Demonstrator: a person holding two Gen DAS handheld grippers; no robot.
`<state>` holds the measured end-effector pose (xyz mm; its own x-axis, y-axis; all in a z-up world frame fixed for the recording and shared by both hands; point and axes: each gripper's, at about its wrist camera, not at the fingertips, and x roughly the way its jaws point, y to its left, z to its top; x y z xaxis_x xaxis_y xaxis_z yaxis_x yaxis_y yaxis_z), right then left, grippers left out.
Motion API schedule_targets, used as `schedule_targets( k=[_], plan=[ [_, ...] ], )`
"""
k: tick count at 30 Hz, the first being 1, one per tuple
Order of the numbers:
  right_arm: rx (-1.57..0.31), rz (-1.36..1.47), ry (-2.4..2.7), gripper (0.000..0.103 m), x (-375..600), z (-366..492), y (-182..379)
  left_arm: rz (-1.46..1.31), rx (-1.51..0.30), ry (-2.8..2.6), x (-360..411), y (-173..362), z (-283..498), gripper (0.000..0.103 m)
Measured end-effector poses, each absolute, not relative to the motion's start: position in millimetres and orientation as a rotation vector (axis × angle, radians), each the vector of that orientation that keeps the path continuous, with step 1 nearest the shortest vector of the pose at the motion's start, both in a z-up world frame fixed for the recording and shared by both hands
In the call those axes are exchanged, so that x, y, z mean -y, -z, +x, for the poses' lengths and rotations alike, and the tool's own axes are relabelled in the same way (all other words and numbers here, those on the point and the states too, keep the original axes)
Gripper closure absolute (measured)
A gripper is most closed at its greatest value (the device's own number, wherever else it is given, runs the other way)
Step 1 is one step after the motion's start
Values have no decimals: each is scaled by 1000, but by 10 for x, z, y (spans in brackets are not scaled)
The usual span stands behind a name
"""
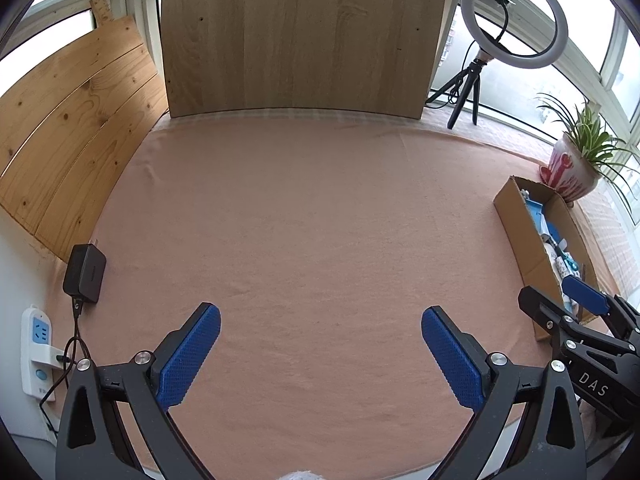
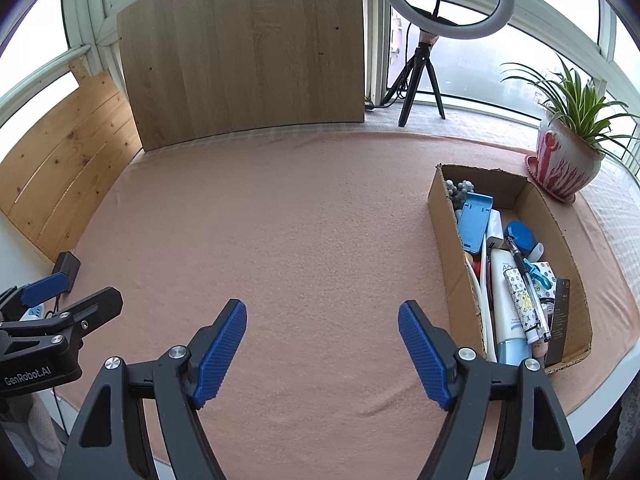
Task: Organize objects
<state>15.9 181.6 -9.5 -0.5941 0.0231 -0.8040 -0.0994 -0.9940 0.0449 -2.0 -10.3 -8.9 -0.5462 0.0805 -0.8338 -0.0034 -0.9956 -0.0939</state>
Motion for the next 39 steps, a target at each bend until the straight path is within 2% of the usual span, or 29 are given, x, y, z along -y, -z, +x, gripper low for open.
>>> schedule_targets(
  k=[39],
  plan=[
    [-164, -1425, -2682, 28, -1889, -57, 255, -1540, 114, -2673, 171, 345, -416, 1]
  ],
)
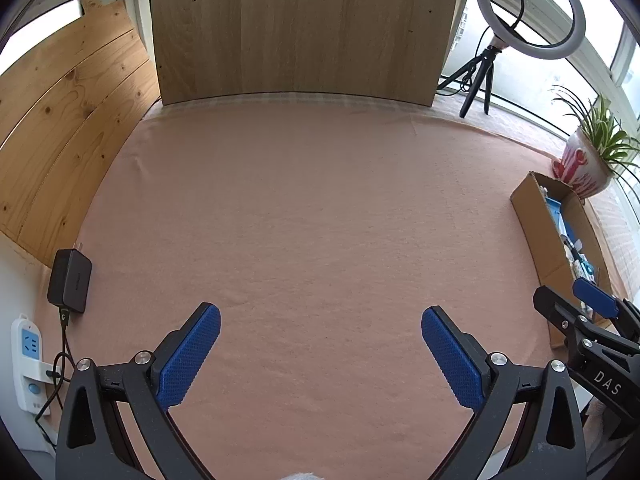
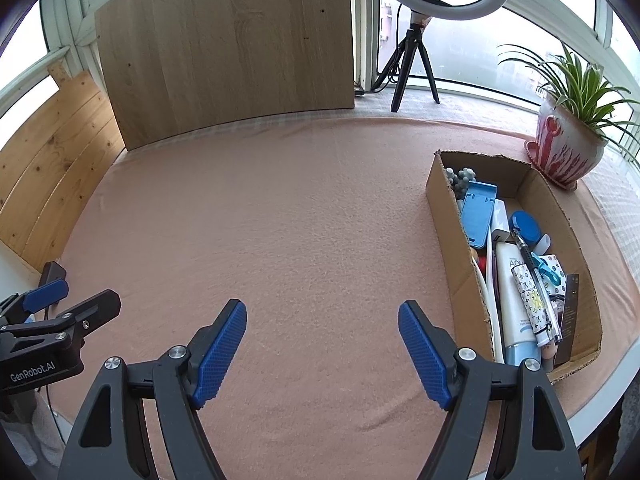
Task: Organize objects
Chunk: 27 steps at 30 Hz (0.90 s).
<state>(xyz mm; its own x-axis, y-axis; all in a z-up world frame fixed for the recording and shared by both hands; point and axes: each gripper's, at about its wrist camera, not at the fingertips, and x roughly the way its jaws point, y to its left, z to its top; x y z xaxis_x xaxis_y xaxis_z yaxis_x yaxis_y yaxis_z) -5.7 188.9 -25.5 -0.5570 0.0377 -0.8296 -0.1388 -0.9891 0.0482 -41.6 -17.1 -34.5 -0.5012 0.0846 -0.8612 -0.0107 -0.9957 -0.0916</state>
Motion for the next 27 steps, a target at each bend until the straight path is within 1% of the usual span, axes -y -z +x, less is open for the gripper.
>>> schedule_targets(
  k=[11, 27],
  plan=[
    [-165, -1437, -2667, 28, -1902, -122, 307, -1571, 108, -2659, 221, 461, -505, 1],
    [-150, -1502, -2629, 28, -1927, -241, 549, -1640, 145, -2640, 249, 724, -613, 1]
  ],
)
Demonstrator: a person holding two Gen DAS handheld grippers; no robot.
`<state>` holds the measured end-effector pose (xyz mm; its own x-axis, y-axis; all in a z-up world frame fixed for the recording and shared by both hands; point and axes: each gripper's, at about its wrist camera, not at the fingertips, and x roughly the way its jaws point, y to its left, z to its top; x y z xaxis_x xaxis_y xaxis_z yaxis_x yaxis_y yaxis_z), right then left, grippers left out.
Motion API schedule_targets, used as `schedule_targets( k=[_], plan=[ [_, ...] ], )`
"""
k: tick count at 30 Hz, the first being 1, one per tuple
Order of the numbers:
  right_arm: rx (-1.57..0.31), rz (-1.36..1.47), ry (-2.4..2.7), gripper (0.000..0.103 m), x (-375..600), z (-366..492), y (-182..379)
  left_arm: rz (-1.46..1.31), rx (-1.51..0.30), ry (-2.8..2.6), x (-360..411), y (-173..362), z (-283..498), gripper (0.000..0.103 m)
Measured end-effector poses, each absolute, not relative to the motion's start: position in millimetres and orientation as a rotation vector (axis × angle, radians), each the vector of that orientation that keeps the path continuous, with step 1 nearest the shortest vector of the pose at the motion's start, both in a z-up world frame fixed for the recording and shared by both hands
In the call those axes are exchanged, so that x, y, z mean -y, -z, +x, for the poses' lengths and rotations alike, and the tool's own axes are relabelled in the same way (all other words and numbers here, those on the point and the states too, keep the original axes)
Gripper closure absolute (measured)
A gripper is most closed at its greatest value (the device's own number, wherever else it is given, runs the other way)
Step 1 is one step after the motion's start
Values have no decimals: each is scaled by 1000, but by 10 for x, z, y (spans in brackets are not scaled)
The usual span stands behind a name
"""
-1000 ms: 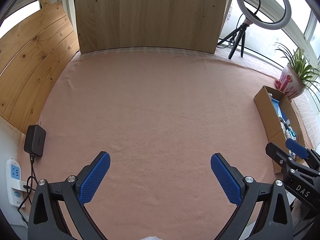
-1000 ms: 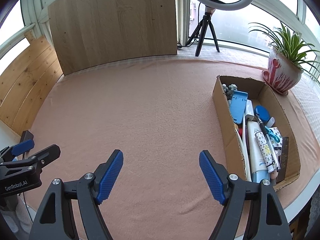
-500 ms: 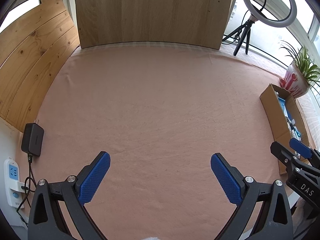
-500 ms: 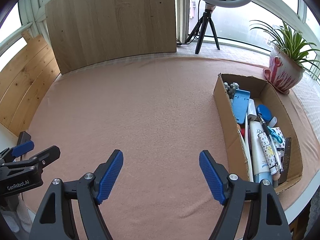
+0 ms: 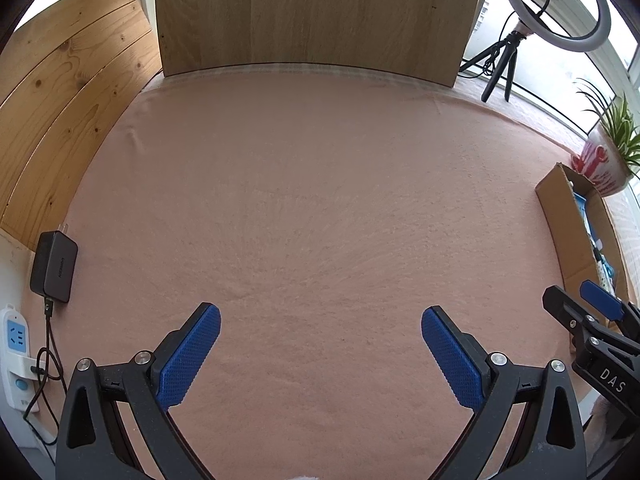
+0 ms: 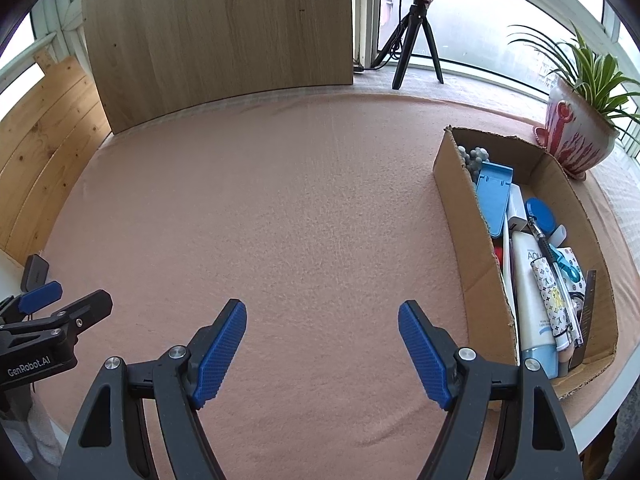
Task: Organize objects
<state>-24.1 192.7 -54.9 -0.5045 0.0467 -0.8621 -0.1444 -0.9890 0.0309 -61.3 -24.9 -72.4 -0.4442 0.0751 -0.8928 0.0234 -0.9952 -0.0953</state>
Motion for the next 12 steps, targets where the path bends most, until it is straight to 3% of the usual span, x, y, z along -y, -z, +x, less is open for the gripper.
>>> schedule_targets(
  k=[12],
  plan=[
    [-148, -1524, -2630, 28, -1898, -364, 637, -1661, 128, -2653, 260, 891, -730, 1]
  ],
)
